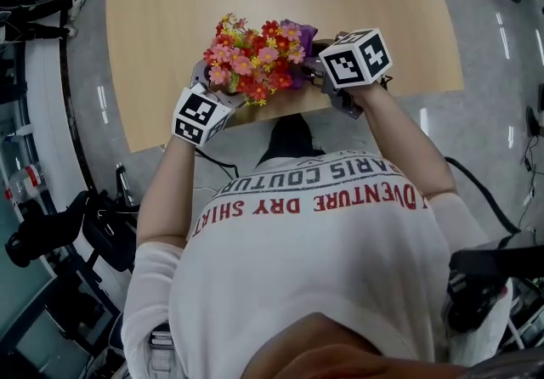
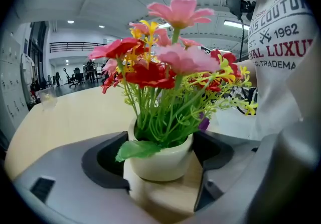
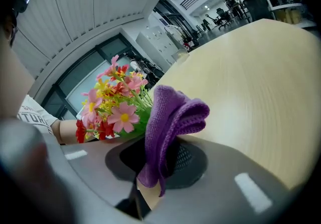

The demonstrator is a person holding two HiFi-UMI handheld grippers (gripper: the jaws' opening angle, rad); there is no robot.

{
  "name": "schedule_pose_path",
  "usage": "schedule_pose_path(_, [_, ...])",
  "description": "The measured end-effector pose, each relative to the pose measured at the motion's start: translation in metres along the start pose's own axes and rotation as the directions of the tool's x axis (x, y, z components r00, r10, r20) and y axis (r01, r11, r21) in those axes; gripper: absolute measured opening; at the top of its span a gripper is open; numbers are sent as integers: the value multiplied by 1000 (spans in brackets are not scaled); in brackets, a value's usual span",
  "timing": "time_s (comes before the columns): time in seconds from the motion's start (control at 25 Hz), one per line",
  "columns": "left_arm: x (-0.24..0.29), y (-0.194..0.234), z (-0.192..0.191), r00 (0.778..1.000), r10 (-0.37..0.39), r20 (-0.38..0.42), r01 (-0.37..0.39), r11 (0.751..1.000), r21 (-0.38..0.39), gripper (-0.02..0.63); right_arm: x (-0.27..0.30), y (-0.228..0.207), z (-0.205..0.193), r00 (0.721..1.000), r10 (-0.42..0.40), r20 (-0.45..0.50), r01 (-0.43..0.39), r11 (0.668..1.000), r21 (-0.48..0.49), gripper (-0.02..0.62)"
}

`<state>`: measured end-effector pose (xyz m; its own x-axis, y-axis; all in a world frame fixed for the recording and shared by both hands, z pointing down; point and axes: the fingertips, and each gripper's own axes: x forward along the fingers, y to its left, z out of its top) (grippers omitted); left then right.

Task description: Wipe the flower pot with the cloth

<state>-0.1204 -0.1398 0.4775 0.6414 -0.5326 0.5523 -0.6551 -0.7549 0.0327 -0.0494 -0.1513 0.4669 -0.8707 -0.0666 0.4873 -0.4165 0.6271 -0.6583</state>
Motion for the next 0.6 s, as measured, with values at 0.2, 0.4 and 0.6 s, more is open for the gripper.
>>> schedule_pose_path(0.2, [2,2,-3,1000,0,4,0,1000,-2,411,8,-14,-5,999,-32,-32,32,999,-10,63])
schedule_pose_path(0.4, [-1,2,0,1000,4,15,-4,1000,0,411,14,-28,-12,992,-95,-79,93,995,-22,63])
schedule_pose_path(0.6, [-2,2,5,999,21,25,-20,1000,-8,411,18,-42,-15,982,-153,-108,152,988,-19,63])
